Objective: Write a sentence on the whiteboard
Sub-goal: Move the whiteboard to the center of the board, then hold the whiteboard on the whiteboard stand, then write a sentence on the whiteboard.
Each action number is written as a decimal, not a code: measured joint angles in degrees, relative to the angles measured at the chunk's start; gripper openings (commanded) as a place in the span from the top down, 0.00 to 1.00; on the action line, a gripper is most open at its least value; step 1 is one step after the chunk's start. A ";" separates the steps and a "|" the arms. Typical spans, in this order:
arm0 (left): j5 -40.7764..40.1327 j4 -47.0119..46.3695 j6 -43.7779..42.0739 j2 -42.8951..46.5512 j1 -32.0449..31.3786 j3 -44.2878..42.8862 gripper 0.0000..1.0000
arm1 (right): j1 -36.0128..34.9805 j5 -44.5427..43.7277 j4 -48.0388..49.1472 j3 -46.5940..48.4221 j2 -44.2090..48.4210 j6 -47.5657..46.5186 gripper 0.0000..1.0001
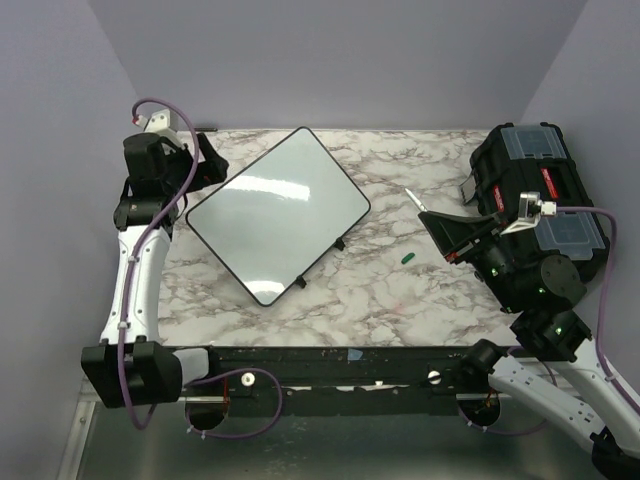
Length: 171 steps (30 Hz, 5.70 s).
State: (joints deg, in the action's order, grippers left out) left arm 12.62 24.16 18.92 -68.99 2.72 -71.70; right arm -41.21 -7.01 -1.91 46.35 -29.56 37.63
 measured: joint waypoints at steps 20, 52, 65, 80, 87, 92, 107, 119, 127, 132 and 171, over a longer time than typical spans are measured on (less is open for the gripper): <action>21.99 -9.77 8.85 -18.29 8.50 4.15 0.04 | 0.00 0.00 -0.81 0.00 -0.17 0.04 0.99; 28.72 -2.71 -1.90 -36.96 -15.76 -17.29 0.19 | 0.00 0.00 -1.49 -0.02 -0.50 -0.02 0.99; 30.77 4.26 -4.68 -46.58 -23.87 -28.41 0.11 | 0.00 0.00 -3.43 -0.02 -0.50 -0.02 0.99; 25.57 16.55 -12.11 -47.50 -22.93 -42.42 0.12 | 0.00 0.00 -4.68 -0.02 -0.76 0.02 0.99; 25.49 21.16 -16.68 -47.63 -19.74 -43.12 0.19 | 0.00 0.00 -5.46 -0.02 -0.92 0.04 0.99; 25.53 22.25 -18.78 -47.63 -16.81 -41.13 0.22 | 0.00 0.02 -5.51 -0.02 -1.57 0.33 0.99; 34.25 20.17 -21.49 -47.95 -12.15 -33.42 0.83 | 0.00 1.88 -5.53 0.55 -5.14 0.42 0.99; 47.19 19.85 -19.04 -44.39 -11.34 -28.72 1.00 | 0.00 5.01 -6.75 4.55 -12.83 -1.86 0.99; 45.05 15.78 -19.87 -38.01 -11.30 -22.34 1.00 | -0.13 8.31 -11.91 11.91 -26.32 -5.33 0.99; 43.98 13.00 -19.85 -34.38 -11.30 -18.51 1.00 | -4.96 5.09 -17.55 17.40 -35.17 -7.78 0.99; 42.45 4.63 -16.41 -31.34 -11.10 -12.15 1.00 | -21.05 -14.69 -29.29 52.85 -73.26 -10.45 0.99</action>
State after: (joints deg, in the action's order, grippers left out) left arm 55.07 28.80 2.50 -100.33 -8.38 -83.85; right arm -62.26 -21.69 -31.20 99.20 -102.83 27.18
